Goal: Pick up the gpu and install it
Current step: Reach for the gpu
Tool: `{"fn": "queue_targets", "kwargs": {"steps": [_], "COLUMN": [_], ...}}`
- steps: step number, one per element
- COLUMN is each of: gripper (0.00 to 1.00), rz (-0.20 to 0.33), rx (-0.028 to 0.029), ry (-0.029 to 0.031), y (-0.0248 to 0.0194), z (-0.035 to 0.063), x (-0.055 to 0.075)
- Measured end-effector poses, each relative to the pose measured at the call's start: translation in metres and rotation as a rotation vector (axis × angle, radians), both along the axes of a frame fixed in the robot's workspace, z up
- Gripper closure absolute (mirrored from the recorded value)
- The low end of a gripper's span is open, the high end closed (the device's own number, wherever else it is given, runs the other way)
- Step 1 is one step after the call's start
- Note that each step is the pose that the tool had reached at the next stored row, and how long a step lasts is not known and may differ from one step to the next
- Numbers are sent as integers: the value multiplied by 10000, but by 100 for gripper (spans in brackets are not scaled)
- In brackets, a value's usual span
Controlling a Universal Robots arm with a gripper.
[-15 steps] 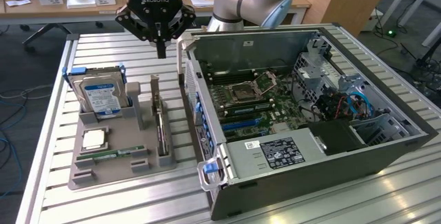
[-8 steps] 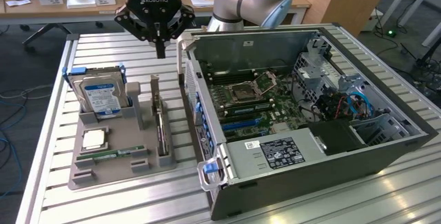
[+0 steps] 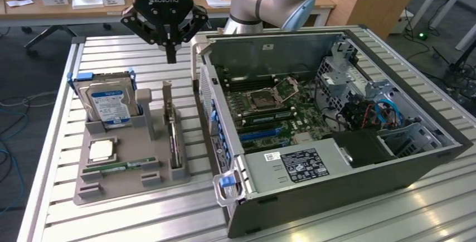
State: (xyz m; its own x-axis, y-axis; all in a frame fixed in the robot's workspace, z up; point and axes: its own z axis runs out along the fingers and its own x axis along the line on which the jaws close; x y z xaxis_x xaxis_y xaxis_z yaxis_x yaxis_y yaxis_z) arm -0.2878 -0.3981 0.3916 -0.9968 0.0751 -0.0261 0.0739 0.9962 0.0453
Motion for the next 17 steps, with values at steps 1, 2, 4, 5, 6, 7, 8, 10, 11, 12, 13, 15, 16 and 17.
{"fn": "queue_targets", "kwargs": {"steps": [1, 2, 4, 5, 6, 7, 8, 10, 11, 12, 13, 15, 16, 17], "gripper": [89, 89, 89, 89, 89, 89, 89, 89, 89, 89, 89, 89, 89, 89], "rz": [-2, -2, -2, -5, -3, -2, -1, -1, -2, -2, -1, -2, -2, -2], "rx": [0, 0, 0, 0, 0, 0, 0, 0, -1, 0, 0, 0, 0, 0], "ry": [0, 0, 0, 0, 0, 0, 0, 0, 0, -1, -1, -1, 0, -1], "y": [0, 0, 0, -1, -5, -11, -21, -41, -52, -66, -83, -115, -129, -136], "z": [0, 0, 0, 0, 0, 0, 0, 0, 0, 0, 0, 0, 0, 0], "x": [-1, -1, -5, -12, -17, -25, -33, -46, -52, -56, -58, -63, -65, -67]}}
